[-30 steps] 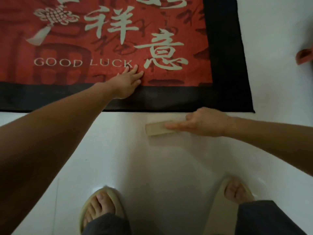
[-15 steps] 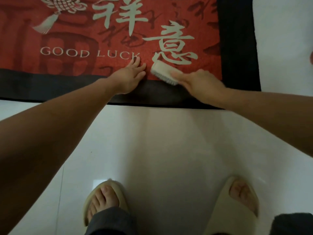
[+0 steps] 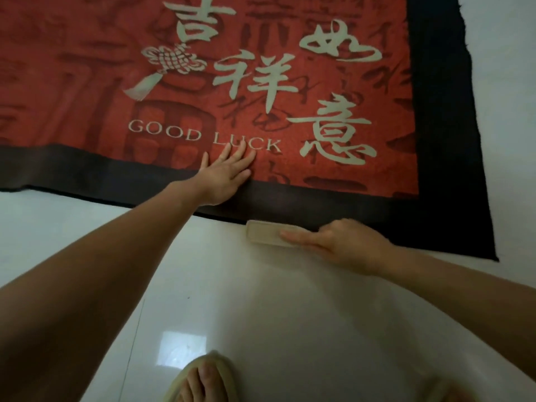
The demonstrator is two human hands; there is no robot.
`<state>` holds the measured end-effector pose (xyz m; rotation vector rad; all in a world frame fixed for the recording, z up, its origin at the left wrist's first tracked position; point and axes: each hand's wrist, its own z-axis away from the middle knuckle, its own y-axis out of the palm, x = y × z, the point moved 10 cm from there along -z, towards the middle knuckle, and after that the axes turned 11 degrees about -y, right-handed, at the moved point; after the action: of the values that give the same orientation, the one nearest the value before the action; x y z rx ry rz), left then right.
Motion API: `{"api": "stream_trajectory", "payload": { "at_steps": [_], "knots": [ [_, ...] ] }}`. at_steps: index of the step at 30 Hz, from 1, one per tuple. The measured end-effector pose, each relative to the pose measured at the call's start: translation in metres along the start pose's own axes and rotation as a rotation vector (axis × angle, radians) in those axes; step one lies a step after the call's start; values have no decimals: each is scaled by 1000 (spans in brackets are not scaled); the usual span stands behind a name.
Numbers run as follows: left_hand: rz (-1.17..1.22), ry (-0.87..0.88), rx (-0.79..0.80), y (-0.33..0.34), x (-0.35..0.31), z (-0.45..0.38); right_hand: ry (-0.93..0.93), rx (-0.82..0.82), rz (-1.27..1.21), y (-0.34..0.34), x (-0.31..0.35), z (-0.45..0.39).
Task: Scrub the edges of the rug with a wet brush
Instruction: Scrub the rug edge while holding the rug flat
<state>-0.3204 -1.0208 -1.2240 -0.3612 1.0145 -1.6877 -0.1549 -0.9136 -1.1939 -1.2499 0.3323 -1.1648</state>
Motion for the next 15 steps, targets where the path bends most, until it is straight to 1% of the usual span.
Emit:
{"api": "stream_trajectory", "payload": {
  "at_steps": [1,2,3,4,5,6,7,8,9,10,11,13,14,15],
  "knots": [
    [48,-3,24,-4,2,1,-15,-28,63,-14,-16,-4],
    [82,-2,46,-7,1,0,52,-198,37,-37,-40,-2],
    [110,-2,64,-8,1,-1,175,-387,-48,-55,-63,1],
    [133,2,75,-10,3,-2,296,-486,-112,-61,-76,2],
    [153,7,85,-10,4,-2,347,-484,-155,-54,-73,-3],
    [174,9,96,-10,5,-2,324,-419,-175,-40,-59,-11],
    [186,12,109,-9,6,-1,247,-317,-187,-28,-38,-18],
    [192,12,112,-10,6,-2,139,-171,-159,-21,-17,-21],
    [192,9,116,-9,6,-2,62,-66,-124,-18,-4,-19],
    [195,9,118,-10,7,-2,31,-22,-40,-24,-5,-18],
    [193,13,120,-10,6,-2,82,-59,15,-34,-20,-17],
    [187,21,121,-10,5,-2,357,-326,-69,-60,-59,-8],
    [182,29,119,-10,4,-2,459,-383,-119,-60,-60,-6],
    [172,37,113,-10,5,-1,484,-366,-177,-48,-47,-9]
  ]
}}
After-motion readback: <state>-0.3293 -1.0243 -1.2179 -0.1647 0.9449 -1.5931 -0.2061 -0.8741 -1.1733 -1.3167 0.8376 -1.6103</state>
